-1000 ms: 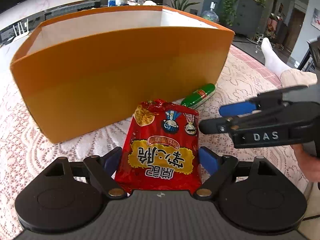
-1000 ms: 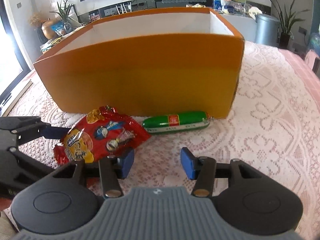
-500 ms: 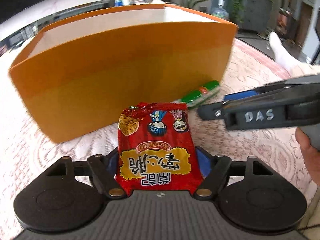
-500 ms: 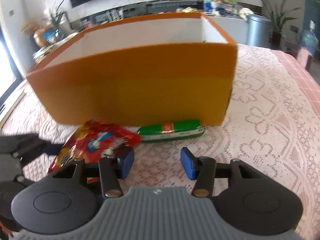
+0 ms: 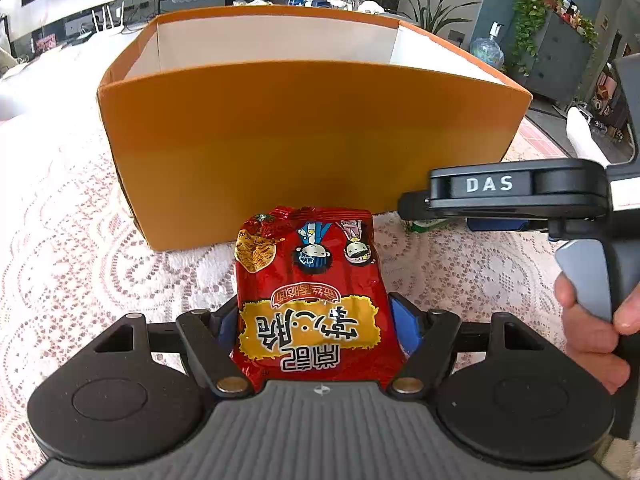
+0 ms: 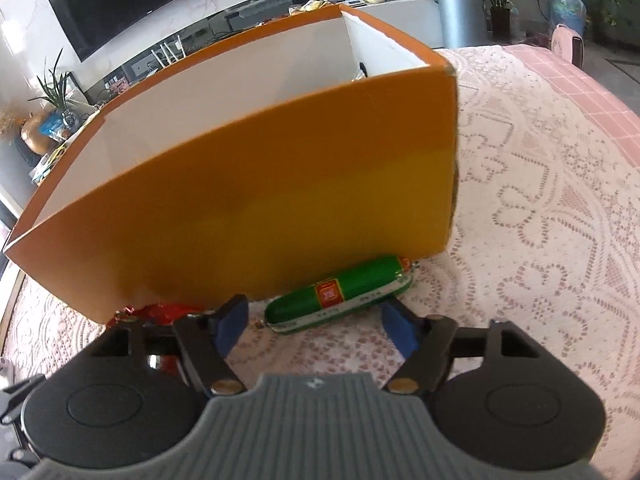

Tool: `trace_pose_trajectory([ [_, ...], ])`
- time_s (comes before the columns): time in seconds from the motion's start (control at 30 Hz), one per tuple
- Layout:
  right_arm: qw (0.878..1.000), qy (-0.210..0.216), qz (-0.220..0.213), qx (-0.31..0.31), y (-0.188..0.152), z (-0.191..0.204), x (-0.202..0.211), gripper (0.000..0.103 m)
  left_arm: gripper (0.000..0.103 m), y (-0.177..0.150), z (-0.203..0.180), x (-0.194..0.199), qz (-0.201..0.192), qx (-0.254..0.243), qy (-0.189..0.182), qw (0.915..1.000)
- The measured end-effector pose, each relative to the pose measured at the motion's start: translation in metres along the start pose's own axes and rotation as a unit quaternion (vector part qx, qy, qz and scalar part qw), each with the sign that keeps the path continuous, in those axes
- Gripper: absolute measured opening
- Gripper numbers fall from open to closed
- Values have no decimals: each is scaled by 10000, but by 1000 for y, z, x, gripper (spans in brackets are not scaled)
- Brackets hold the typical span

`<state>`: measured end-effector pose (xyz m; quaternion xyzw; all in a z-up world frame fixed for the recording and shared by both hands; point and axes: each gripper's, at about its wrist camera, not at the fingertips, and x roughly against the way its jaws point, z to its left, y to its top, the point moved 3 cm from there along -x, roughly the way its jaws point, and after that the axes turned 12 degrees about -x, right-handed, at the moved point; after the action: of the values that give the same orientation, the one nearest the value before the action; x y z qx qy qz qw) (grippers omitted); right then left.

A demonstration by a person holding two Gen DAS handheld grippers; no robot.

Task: Organize snacks

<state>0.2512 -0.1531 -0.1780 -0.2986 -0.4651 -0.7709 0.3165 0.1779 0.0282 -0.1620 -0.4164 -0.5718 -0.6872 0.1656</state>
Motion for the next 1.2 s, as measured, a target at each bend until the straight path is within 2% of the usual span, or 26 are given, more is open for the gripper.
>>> trace_pose_trajectory([
  [0.1, 9994, -185, -96, 288, -6, 9, -2, 74, 84, -1, 0, 0, 27, 6, 9, 10000],
  [0.2, 9978, -348, -176, 540, -14, 17, -2, 68, 84, -2, 1, 3, 29, 20, 8, 10000],
  [0.3, 9981, -278, -145, 526, -17, 15, 3, 50, 84, -2, 0, 4, 28, 15, 0, 10000],
  [0.33, 9982, -251, -125, 534, -18, 13, 5, 32, 84, -2, 0, 5, 20, -2, 2, 10000],
  [0.37, 9978, -268, -111, 597, -20, 13, 8, 5, 84, -1, -1, 5, 17, -11, 1, 10000],
  [0.53, 9958, -343, -172, 833, -26, 8, 19, 1, 84, -2, 1, 7, 20, 96, -28, 9999],
  [0.6, 9956, -407, -227, 816, -27, 4, 23, 2, 84, -2, 3, 8, 12, 163, -49, 9999],
  [0.67, 9962, -365, -289, 741, -26, -1, 27, 12, 84, -2, 6, 9, -18, 239, -49, 9997],
  [0.7, 9967, -356, -328, 659, -25, -2, 28, 21, 84, -1, 7, 9, -28, 269, -36, 9996],
  [0.73, 9974, -333, -353, 539, -23, -4, 28, 41, 84, -1, 8, 10, -43, 297, -17, 9995],
  [0.77, 9979, -305, -399, 410, -21, -6, 28, 46, 84, -1, 9, 11, -58, 311, -8, 9995],
  [0.9, 9963, -401, -642, 409, -16, -4, 29, 51, 84, -2, 13, 12, -60, 361, 3, 9993],
  [1.0, 9935, -391, -817, 692, -12, -5, 26, 64, 84, -3, 16, 10, -27, 421, -7, 9991],
  [1.03, 9928, -322, -818, 819, -9, -5, 23, 70, 84, -3, 16, 10, -21, 440, -22, 9990],
  [1.1, 9920, -201, -771, 983, -5, -6, 18, 72, 84, -3, 17, 10, -17, 462, -60, 9989],
  [1.17, 9920, -126, -681, 1059, -1, -9, 10, 80, 84, -3, 16, 11, -22, 452, -64, 9990],
  [1.2, 9924, -117, -658, 1036, 0, -12, 8, 81, 84, -3, 17, 12, -26, 448, -64, 9990],
])
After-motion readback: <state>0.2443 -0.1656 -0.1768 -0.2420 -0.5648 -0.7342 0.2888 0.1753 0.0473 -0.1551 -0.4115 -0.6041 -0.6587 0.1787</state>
